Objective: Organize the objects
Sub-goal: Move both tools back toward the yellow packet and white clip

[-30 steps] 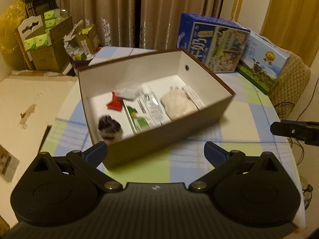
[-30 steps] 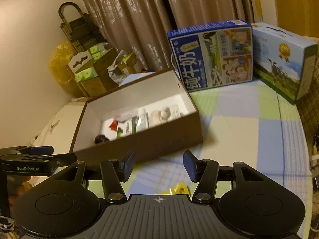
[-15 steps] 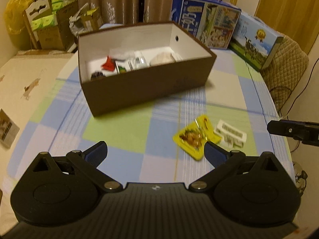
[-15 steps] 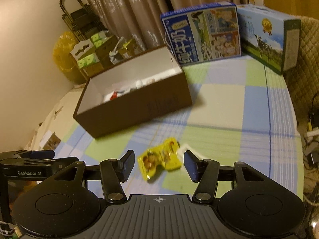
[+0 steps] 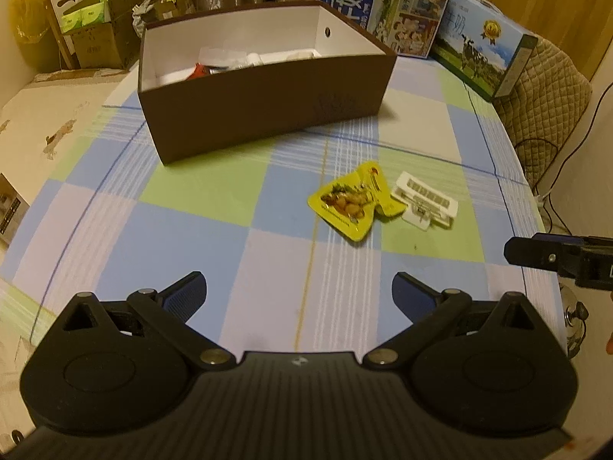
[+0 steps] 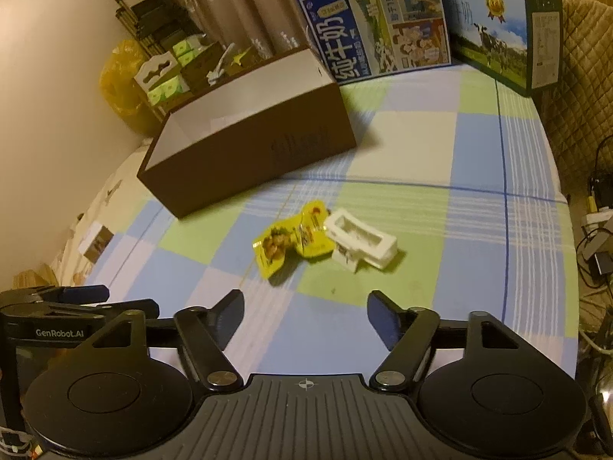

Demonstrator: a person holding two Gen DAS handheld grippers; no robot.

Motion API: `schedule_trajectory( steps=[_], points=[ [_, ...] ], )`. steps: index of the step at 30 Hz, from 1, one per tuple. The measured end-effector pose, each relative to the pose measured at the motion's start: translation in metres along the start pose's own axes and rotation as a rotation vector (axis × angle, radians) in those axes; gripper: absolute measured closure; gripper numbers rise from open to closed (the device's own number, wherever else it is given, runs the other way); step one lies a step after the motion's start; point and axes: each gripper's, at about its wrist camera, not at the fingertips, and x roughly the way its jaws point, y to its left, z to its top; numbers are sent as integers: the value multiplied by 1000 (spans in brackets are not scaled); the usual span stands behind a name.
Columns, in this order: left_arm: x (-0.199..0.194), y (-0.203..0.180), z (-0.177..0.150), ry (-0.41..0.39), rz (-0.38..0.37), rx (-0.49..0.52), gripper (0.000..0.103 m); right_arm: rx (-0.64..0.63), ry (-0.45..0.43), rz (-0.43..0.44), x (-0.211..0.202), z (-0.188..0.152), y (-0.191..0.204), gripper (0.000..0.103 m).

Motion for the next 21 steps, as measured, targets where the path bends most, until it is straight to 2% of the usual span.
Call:
schedule_trajectory(
  steps=[11, 21],
  points=[
    [1, -17, -19, 33, -8, 7, 1, -94, 33, -37, -3, -26, -1, 29],
    [15, -21, -14, 56, -16, 44, 1, -181, 52, -95, 14, -29, 0, 29]
  ],
)
